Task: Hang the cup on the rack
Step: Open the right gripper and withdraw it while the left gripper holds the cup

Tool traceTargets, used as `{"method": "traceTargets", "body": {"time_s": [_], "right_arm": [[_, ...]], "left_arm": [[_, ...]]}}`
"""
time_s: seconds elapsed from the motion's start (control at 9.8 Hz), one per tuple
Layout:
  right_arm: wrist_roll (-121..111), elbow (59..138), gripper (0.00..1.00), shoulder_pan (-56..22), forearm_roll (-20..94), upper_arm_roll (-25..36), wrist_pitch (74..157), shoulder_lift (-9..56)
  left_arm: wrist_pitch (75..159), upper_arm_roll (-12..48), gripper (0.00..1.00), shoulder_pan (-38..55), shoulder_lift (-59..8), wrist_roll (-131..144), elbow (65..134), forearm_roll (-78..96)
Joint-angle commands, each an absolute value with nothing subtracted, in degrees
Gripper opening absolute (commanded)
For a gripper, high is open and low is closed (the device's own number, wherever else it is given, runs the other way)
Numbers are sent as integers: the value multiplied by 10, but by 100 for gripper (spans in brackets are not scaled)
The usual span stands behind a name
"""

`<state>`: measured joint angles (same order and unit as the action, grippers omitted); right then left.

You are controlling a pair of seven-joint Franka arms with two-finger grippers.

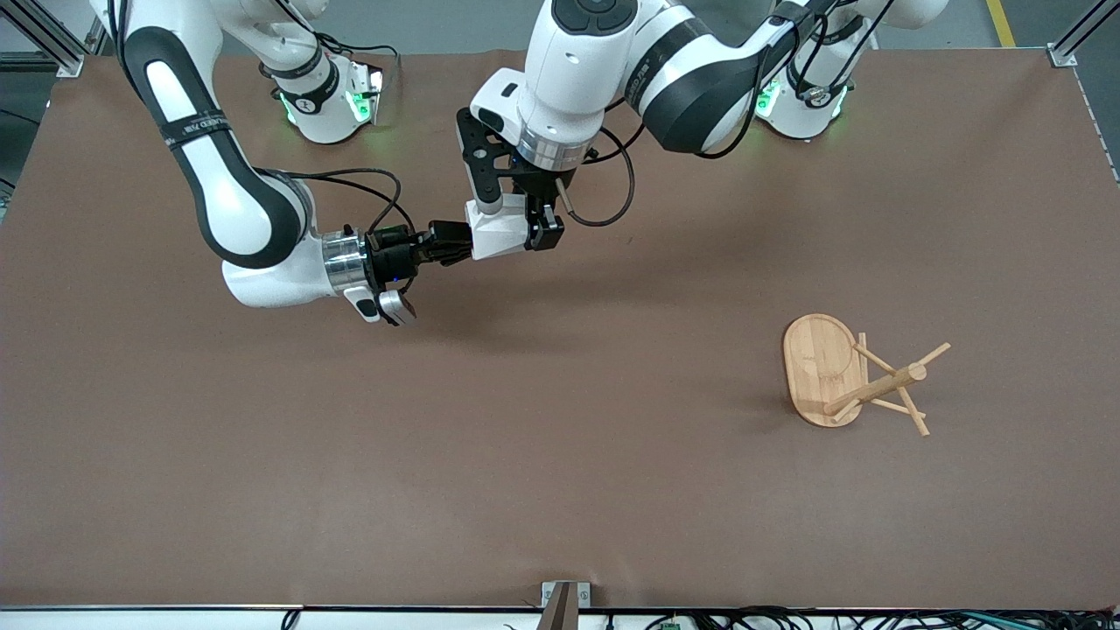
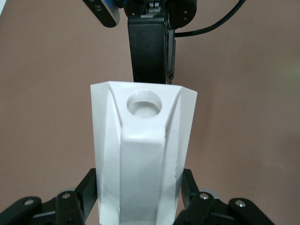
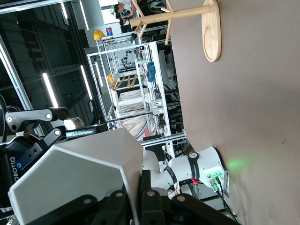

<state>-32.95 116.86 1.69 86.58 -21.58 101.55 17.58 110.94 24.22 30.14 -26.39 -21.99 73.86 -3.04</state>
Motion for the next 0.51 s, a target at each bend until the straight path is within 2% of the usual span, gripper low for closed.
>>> {"method": "traceTargets", "body": {"time_s": [0.0, 0.2, 0.31, 0.41], "right_arm": [[-331, 1194, 1, 24, 886, -223, 1002, 145], [-322, 1194, 5, 24, 885, -224, 1001, 144], [-319, 1194, 81, 25, 885, -223, 996, 142], [-316, 1193, 100, 25, 885, -223, 996, 142]], "left_arm": [[1110, 236, 0, 297, -280, -217, 737, -55], [1108, 236, 0, 294, -279, -217, 737, -55], [1106, 236, 0, 294, -279, -217, 737, -55], [1106, 236, 0, 294, -279, -218, 737, -55]]}}
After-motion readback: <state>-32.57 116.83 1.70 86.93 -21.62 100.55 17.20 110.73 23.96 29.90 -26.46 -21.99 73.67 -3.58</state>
